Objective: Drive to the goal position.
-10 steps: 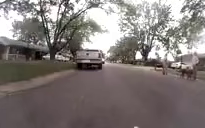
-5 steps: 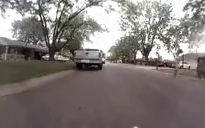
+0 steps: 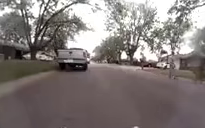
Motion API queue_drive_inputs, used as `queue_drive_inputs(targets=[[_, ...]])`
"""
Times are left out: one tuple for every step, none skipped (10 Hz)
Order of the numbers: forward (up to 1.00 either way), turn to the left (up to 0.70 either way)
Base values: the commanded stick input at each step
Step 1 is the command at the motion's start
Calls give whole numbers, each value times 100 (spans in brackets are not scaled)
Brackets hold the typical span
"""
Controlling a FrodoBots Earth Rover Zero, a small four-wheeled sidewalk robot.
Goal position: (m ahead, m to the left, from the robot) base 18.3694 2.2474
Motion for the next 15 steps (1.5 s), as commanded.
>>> queue_drive_inputs(targets=[[70, -5], [70, -5], [70, -5], [70, -5], [70, -5], [70, -5], [70, -5], [70, -5], [70, -5], [70, -5], [70, -5], [70, -5], [70, -5], [70, -5], [70, -5]])
